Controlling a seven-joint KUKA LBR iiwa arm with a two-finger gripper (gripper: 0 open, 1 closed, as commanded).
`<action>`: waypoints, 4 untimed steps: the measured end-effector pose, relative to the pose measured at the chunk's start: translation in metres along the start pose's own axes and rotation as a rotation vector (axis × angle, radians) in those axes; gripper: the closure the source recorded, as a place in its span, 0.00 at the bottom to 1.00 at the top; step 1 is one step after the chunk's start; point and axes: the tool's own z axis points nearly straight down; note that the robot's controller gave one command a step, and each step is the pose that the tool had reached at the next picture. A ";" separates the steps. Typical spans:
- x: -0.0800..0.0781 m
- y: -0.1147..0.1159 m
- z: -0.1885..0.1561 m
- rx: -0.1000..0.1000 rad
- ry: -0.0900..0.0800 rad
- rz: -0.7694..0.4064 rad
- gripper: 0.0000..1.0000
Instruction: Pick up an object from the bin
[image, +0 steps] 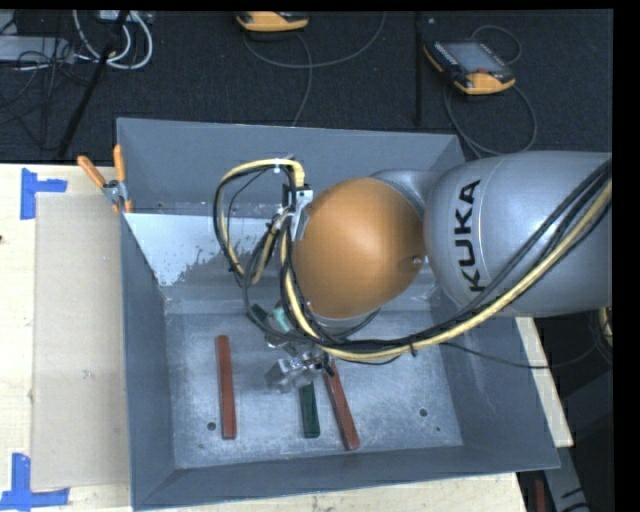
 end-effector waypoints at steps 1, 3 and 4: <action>0.002 -0.001 -0.001 0.003 0.001 0.005 0.00; 0.092 0.069 0.085 -0.002 0.004 -0.592 0.00; 0.090 0.068 0.085 0.000 0.002 -0.591 1.00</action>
Offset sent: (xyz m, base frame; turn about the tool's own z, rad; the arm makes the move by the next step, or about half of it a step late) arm 0.0000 0.0000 0.0000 0.0000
